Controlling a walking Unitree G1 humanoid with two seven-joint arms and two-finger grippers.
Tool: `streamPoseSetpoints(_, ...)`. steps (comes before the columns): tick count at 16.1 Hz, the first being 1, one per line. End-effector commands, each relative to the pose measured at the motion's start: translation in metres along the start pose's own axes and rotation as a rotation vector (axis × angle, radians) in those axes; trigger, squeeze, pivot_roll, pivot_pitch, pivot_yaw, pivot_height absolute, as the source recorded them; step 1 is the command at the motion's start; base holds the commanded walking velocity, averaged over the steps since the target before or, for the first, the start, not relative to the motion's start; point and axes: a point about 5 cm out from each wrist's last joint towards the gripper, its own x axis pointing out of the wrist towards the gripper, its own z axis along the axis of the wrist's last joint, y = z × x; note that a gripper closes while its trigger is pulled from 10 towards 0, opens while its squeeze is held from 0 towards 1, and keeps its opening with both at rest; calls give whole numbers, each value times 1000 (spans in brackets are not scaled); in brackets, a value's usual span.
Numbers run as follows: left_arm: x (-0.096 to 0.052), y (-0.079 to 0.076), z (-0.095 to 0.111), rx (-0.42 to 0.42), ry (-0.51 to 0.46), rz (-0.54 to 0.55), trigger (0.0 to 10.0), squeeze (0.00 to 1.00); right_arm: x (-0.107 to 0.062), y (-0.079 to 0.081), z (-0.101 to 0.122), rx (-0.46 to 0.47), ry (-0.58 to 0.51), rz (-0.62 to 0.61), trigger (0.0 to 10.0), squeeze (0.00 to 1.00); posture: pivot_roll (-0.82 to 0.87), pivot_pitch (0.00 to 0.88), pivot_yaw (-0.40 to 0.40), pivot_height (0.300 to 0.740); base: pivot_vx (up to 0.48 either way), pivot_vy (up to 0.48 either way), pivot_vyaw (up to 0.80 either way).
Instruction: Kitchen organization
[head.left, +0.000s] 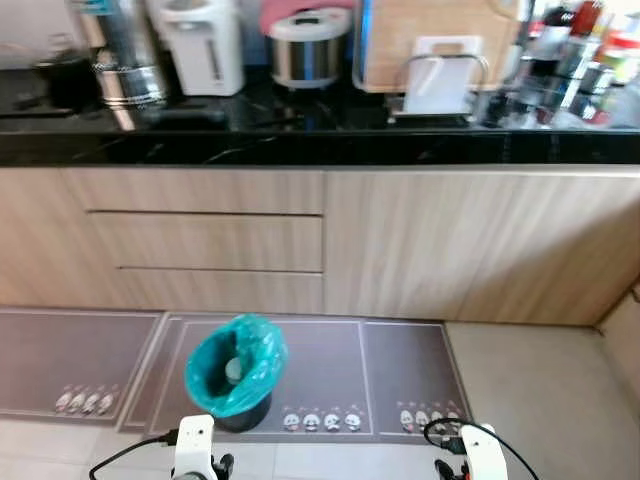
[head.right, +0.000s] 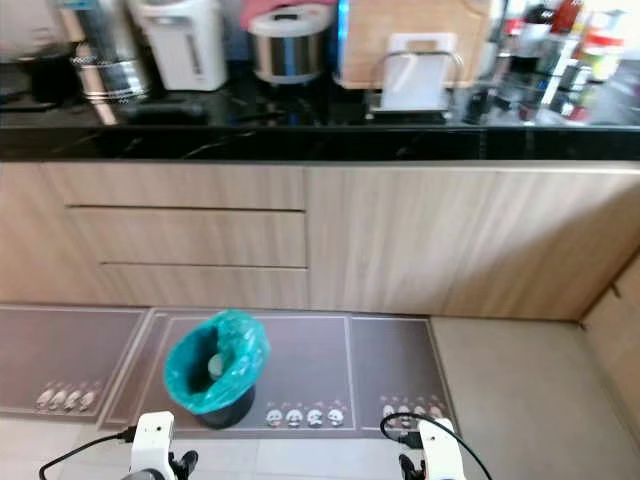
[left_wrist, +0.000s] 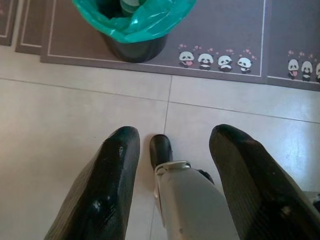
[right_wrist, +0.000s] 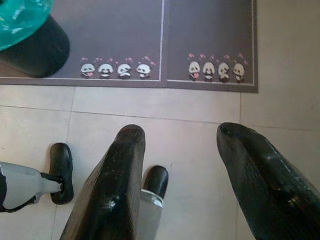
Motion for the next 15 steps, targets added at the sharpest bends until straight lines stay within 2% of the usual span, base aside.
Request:
streamPoseSetpoints(1, 0, 2, 0, 1, 2, 3, 10000, 0, 1, -1, 5, 7, -16, -1, 10000, 0, 68, 0, 19, 740, 480, 0, 0)
streamPoseSetpoints(12, 0, 1, -1, 10, 7, -3, 10000, 0, 0, -1, 4, 0, -11, 2, 10000, 0, 68, 0, 17, 740, 480, 0, 0)
streamPoseSetpoints(15, 0, 1, 0, -9, -5, -6, 10000, 0, 1, -1, 4, 3, -11, 3, 10000, 0, 68, 0, 16, 740, 100, 0, 0)
